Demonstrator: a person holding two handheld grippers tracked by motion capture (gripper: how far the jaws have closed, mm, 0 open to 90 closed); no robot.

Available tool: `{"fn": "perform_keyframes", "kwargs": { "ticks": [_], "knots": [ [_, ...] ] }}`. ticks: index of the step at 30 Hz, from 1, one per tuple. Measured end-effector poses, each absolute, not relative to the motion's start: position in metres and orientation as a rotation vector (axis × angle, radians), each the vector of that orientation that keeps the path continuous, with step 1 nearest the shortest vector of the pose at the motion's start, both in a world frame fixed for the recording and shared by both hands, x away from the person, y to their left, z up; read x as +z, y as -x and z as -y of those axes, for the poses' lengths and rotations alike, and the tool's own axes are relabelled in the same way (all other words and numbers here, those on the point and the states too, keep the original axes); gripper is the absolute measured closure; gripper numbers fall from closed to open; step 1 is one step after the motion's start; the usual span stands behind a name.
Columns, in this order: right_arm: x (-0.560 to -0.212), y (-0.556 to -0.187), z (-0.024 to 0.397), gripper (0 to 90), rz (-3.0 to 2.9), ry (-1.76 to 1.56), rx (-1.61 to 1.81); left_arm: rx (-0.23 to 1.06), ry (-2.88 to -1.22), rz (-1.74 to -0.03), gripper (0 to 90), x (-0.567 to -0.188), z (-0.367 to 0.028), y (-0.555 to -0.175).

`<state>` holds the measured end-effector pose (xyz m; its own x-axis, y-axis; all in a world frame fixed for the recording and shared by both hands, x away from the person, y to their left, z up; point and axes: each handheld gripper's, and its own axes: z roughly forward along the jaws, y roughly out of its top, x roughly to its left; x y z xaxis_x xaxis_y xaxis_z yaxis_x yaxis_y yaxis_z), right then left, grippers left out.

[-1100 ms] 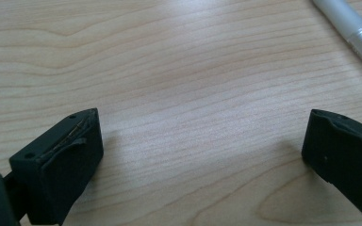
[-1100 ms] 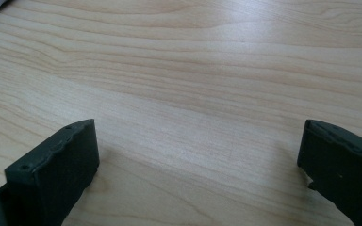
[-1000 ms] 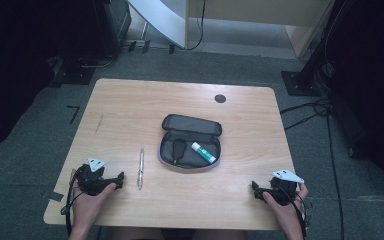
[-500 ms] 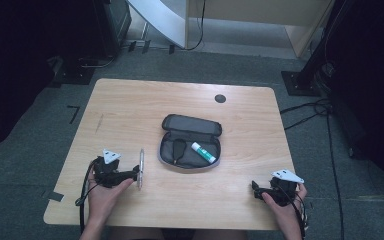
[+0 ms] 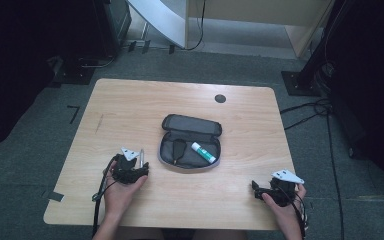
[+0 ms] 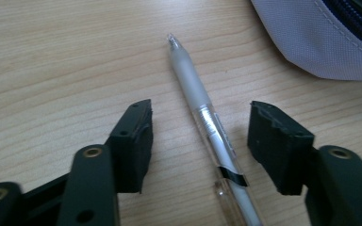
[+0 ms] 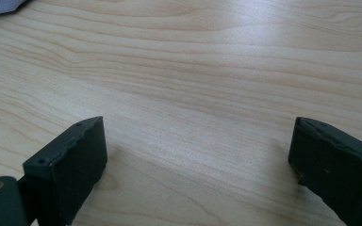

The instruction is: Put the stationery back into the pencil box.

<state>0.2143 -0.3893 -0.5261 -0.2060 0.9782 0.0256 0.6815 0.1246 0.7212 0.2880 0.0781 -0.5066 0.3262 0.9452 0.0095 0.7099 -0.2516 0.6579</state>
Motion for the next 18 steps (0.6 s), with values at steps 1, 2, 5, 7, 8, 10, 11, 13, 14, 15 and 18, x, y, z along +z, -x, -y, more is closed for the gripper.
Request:
{"fn": "perform_keyframes", "kwargs": {
  "ticks": [1,2,5,7,8,10,11,13,14,15,18],
  "knots": [
    [-0.5262,-0.2142,0.3894,5.1,-1.95,-1.596,0.855,0.559,-2.04,-1.452,50.9,-0.5065,-0.0773,-0.2876],
    [-0.5262,-0.2142,0.3894,5.2,-1.95,-1.595,0.856,0.555,-2.039,-1.445,55.0,-0.5064,-0.0765,-0.2872],
    [-0.5261,-0.2141,0.3893,5.6,-1.95,-1.594,0.857,0.542,-2.052,-1.408,66.7,-0.5064,-0.0754,-0.2855],
    [-0.5261,-0.214,0.3893,5.7,-1.951,-1.593,0.858,0.53,-2.059,-1.393,73.4,-0.5062,-0.0762,-0.2855],
    [-0.526,-0.214,0.3893,5.8,-1.951,-1.594,0.858,0.529,-2.057,-1.398,74.4,-0.5059,-0.0769,-0.2856],
    [-0.526,-0.214,0.3893,6.0,-1.951,-1.592,0.859,0.511,-2.059,-1.39,80.8,-0.5057,-0.0801,-0.2861],
    [-0.5261,-0.214,0.3893,6.0,-1.951,-1.592,0.858,0.502,-2.057,-1.388,80.9,-0.5056,-0.081,-0.286],
    [-0.526,-0.2139,0.3893,6.2,-1.951,-1.591,0.859,0.499,-2.059,-1.378,81.0,-0.5058,-0.0819,-0.2853],
    [-0.526,-0.2139,0.3893,6.3,-1.951,-1.59,0.859,0.495,-2.061,-1.371,81.1,-0.5059,-0.0825,-0.2849],
    [-0.526,-0.2139,0.3892,6.2,-1.951,-1.591,0.859,0.491,-2.061,-1.366,81.1,-0.5061,-0.083,-0.2847],
    [-0.526,-0.2139,0.3893,6.3,-1.951,-1.59,0.859,0.484,-2.053,-1.377,80.8,-0.5061,-0.0832,-0.285]
  ]
}}
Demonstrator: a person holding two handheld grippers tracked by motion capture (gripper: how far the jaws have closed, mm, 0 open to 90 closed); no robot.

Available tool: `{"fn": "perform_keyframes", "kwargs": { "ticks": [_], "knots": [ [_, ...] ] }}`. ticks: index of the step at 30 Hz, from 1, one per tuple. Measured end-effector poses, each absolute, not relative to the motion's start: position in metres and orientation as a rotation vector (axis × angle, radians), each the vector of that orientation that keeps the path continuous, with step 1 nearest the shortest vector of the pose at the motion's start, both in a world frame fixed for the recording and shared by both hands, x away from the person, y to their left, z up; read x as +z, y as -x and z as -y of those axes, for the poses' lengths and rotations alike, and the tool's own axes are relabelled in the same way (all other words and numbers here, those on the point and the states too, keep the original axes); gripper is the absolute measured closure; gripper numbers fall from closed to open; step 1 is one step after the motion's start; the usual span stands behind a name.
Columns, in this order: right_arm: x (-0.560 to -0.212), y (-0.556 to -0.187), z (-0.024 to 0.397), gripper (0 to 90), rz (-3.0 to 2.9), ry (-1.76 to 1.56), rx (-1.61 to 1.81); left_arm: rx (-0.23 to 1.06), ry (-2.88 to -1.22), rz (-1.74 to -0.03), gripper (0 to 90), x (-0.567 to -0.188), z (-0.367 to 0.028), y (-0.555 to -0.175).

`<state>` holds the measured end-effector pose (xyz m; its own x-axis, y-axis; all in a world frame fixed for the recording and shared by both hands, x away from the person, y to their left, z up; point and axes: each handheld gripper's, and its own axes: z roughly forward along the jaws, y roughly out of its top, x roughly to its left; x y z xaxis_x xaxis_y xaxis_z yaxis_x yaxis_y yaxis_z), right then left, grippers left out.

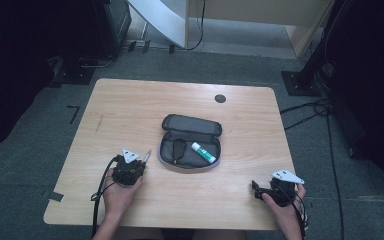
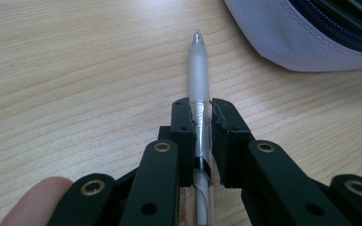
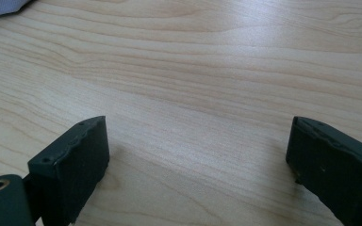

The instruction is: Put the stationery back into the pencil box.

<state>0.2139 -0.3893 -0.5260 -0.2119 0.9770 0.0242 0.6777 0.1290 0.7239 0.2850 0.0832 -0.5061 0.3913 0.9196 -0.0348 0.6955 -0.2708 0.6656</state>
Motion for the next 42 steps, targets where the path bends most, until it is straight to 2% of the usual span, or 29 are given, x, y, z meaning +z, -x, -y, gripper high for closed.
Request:
{"fn": "perform_keyframes", "kwargs": {
  "ticks": [1,4,6,7,9,18,33,42],
  "knots": [
    [-0.526,-0.214,0.389,6.2,-1.951,-1.59,0.859,0.485,-2.056,-1.375,80.3,-0.506,-0.083,-0.285],
    [-0.526,-0.214,0.389,6.4,-1.952,-1.588,0.859,0.516,-2.073,-1.362,70.1,-0.507,-0.078,-0.282],
    [-0.526,-0.214,0.389,6.4,-1.951,-1.59,0.859,0.522,-2.075,-1.359,74.0,-0.507,-0.076,-0.281],
    [-0.526,-0.214,0.389,6.5,-1.952,-1.588,0.859,0.517,-2.074,-1.362,79.3,-0.506,-0.077,-0.281],
    [-0.526,-0.214,0.389,6.6,-1.952,-1.588,0.86,0.499,-2.066,-1.365,80.9,-0.506,-0.079,-0.282],
    [-0.526,-0.214,0.389,6.8,-1.951,-1.588,0.861,0.45,-2.042,-1.329,81.4,-0.502,-0.084,-0.282],
    [-0.526,-0.214,0.389,6.8,-1.951,-1.589,0.861,0.458,-1.941,-1.153,81.4,-0.452,-0.071,-0.282],
    [-0.526,-0.214,0.389,7.9,-1.944,-1.588,0.864,0.444,-1.942,-1.074,81.4,-0.438,-0.053,-0.294]
  ]
}}
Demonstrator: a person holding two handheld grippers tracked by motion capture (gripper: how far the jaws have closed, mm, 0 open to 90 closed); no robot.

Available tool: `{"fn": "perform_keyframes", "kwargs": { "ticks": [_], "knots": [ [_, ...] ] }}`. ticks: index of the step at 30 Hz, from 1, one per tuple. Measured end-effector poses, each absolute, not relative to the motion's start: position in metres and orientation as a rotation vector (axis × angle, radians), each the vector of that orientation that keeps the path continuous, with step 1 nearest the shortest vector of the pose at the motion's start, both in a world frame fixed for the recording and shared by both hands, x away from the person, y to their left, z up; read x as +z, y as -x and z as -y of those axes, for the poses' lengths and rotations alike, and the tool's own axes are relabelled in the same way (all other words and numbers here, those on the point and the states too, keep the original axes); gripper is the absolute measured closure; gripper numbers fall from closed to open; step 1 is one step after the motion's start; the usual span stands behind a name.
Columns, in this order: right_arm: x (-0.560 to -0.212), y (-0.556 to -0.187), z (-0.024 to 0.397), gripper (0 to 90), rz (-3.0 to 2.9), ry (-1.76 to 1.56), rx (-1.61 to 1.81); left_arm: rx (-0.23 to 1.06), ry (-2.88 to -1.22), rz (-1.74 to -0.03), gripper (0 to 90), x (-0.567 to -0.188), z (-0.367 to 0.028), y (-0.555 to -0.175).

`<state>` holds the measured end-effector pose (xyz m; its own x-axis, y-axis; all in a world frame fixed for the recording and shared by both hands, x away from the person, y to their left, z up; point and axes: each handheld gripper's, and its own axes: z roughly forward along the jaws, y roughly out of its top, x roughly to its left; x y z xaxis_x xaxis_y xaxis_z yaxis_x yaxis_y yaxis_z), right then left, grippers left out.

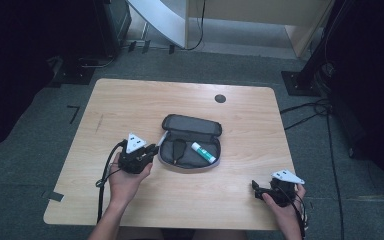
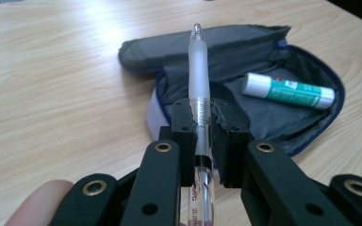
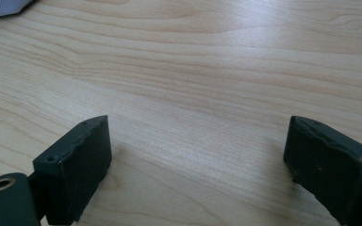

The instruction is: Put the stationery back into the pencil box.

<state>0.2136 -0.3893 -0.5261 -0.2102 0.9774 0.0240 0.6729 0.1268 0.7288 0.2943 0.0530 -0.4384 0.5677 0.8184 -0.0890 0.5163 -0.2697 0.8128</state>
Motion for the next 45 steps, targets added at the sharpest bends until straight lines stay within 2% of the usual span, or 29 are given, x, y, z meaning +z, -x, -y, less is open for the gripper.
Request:
{"fn": "perform_keyframes", "kwargs": {
  "ticks": [12,18,23,33,45],
  "knots": [
    [-0.526,-0.214,0.39,7.7,-1.939,-1.6,0.856,0.394,-1.975,-1.021,81.4,-0.442,-0.024,-0.317],
    [-0.526,-0.214,0.39,7.8,-1.938,-1.6,0.857,0.319,-1.962,-0.98,81.4,-0.444,-0.013,-0.331],
    [-0.526,-0.213,0.39,7.8,-1.935,-1.606,0.859,0.318,-1.982,-0.947,81.4,-0.445,-0.003,-0.34],
    [-0.526,-0.213,0.39,7.9,-1.935,-1.607,0.861,0.276,-2.074,-0.921,81.3,-0.458,0.01,-0.357],
    [-0.526,-0.213,0.39,7.9,-1.935,-1.607,0.861,0.262,-2.157,-0.903,81.1,-0.471,0.02,-0.36]
  ]
}}
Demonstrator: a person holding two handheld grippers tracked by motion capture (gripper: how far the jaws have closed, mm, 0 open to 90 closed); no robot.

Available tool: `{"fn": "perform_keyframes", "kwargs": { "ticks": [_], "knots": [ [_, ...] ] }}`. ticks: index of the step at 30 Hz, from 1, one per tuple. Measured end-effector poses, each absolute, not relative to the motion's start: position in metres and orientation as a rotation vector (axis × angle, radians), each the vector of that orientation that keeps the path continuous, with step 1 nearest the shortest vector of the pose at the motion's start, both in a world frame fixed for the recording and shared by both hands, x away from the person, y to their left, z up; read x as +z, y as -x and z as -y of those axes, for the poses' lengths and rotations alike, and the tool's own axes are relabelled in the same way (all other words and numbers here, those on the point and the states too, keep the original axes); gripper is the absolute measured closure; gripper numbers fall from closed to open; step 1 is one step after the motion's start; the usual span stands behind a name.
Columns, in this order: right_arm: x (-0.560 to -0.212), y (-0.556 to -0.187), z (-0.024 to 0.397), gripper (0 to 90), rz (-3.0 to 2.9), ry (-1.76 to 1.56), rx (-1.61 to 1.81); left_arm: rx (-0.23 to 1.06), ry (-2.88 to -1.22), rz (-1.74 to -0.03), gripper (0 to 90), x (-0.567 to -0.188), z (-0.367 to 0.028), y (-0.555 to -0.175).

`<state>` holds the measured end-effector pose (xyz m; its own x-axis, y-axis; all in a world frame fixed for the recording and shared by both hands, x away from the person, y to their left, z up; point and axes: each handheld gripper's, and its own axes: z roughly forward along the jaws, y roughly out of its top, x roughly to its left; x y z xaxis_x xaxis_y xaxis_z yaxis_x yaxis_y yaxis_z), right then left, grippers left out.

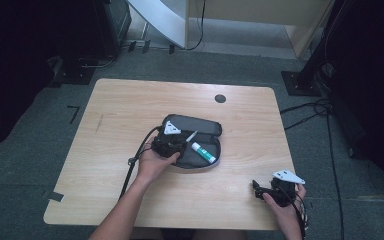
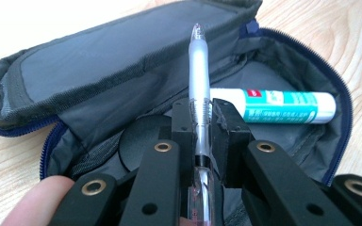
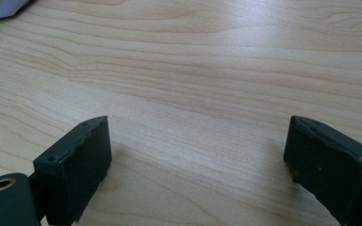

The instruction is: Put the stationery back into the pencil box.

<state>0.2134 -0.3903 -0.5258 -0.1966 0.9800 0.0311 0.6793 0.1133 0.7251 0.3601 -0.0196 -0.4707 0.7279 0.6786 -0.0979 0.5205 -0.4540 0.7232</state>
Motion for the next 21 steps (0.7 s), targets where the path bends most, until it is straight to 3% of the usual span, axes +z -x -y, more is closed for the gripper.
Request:
{"fn": "perform_keyframes", "kwargs": {
  "ticks": [15,21],
  "knots": [
    [-0.526,-0.213,0.39,7.9,-1.935,-1.607,0.86,0.264,-2.15,-0.918,75.7,-0.467,0.018,-0.359],
    [-0.526,-0.213,0.39,7.9,-1.935,-1.607,0.86,0.291,-2.069,-0.943,65.7,-0.453,0.007,-0.355]
  ]
}}
